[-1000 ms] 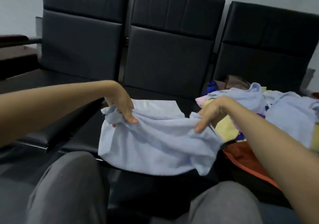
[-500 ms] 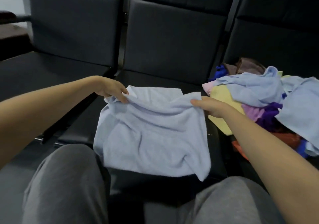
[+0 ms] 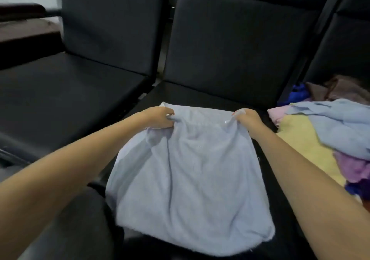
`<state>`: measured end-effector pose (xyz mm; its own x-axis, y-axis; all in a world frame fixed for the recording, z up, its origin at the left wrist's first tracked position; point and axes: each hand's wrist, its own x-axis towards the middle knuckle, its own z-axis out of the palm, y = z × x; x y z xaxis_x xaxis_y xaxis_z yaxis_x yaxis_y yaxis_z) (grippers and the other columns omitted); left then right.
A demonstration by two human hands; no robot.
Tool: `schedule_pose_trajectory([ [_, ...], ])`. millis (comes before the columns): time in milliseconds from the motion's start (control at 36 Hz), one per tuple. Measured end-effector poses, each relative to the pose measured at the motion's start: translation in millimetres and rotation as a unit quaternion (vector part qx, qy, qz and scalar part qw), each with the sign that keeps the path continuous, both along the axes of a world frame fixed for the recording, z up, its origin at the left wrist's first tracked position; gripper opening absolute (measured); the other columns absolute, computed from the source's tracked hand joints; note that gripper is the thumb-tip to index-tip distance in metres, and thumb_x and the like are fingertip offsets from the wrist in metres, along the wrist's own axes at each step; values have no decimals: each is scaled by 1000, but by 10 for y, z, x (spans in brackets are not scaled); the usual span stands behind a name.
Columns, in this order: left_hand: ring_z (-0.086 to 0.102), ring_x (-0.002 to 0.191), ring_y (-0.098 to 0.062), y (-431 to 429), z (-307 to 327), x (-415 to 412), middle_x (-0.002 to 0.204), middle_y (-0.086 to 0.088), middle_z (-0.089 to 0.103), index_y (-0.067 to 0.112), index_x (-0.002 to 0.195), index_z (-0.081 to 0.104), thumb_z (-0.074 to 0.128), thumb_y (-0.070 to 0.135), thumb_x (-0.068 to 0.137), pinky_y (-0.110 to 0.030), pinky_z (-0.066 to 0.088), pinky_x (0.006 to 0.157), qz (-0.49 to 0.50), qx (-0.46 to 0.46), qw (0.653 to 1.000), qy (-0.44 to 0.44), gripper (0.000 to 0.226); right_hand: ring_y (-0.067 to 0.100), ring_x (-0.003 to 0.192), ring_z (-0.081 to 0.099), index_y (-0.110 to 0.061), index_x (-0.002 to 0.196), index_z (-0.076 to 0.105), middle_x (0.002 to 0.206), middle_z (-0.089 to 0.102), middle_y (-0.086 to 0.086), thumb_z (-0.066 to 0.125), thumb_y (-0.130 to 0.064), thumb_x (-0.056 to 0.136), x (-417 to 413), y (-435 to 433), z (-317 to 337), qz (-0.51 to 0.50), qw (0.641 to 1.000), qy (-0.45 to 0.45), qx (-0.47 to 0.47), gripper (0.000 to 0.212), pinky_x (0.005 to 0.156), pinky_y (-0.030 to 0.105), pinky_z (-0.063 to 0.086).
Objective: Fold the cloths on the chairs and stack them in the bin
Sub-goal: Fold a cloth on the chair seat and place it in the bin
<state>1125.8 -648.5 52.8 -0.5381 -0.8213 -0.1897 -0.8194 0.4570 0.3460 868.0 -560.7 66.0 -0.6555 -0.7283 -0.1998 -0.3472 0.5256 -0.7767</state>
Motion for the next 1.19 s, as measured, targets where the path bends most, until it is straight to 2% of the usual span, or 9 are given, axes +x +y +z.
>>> schedule_pose_trajectory([
  [222, 52, 109, -30, -65, -120, 12, 121, -8, 56, 34, 133, 44, 53, 46, 88, -34, 42, 86, 15, -42, 998, -35, 47, 20, 102, 57, -19, 112, 63, 114, 59, 2, 52, -14, 93, -21, -114, -486, 26, 995, 24, -92, 22, 89, 32, 48],
  [333, 50, 90, -22, -93, -19, 60, 100, -5, 54, 24, 106, 56, 47, 42, 88, -34, 41, 77, 37, 59, 997, 26, 27, 17, 98, 54, -15, 114, 60, 110, 56, 2, 50, -13, 92, -154, -82, -468, 34, 993, -15, -114, 25, 72, 22, 43],
  [417, 50, 78, -20, -122, 25, 147, 88, -5, 56, 15, 89, 56, 41, 25, 91, -31, 42, 67, 66, 128, 983, 111, 18, 15, 94, 49, -21, 113, 57, 107, 51, -1, 53, -15, 90, -285, -72, -423, 80, 996, 17, -22, 24, 70, 27, 39],
  [528, 62, 73, -19, -116, -29, 305, 85, -1, 64, 22, 96, 58, 56, 24, 89, -29, 49, 68, 59, 33, 996, 57, 7, 15, 101, 49, -24, 108, 59, 110, 51, -3, 61, -16, 89, -443, -24, -381, 154, 984, 95, 7, 21, 75, 29, 38],
  [667, 57, 81, -28, -188, -109, 325, 98, -8, 64, 15, 95, 56, 63, 26, 88, -37, 48, 72, 81, -98, 989, 79, 15, 16, 111, 49, -4, 106, 64, 119, 57, 4, 58, -12, 91, -351, -82, -448, 156, 974, 136, -88, 18, 89, 24, 34],
  [750, 53, 82, -28, -194, -128, 291, 96, -8, 58, 10, 99, 51, 59, 27, 92, -35, 43, 70, 85, -101, 988, 77, 20, 18, 139, 28, -1, 95, 64, 146, 42, 4, 57, -10, 92, -335, -190, -551, 190, 963, 165, -96, 12, 108, 27, 23],
  [833, 53, 81, -30, -167, -197, 280, 89, -10, 56, 11, 97, 42, 51, 27, 97, -39, 42, 71, 88, -87, 990, 68, 19, 17, 146, 9, -13, 97, 60, 157, 20, -3, 51, -21, 96, -386, -256, -602, 219, 961, 166, -33, 12, 116, 43, 16],
  [972, 52, 78, -28, -174, -238, 298, 88, -10, 56, 9, 108, 44, 43, 30, 100, -37, 41, 68, 119, -100, 984, 93, 22, 24, 122, 45, -16, 111, 54, 134, 49, 0, 45, -29, 97, -388, -238, -571, 224, 964, 144, -14, 21, 97, 37, 37],
  [1195, 52, 85, -29, -232, -311, 303, 96, -11, 62, 10, 104, 59, 45, 38, 98, -34, 36, 66, 189, -201, 961, 32, 32, 21, 90, 57, -14, 100, 58, 93, 59, 1, 48, -23, 96, -315, -191, -402, 201, 955, 213, -43, 14, 71, 32, 43],
])
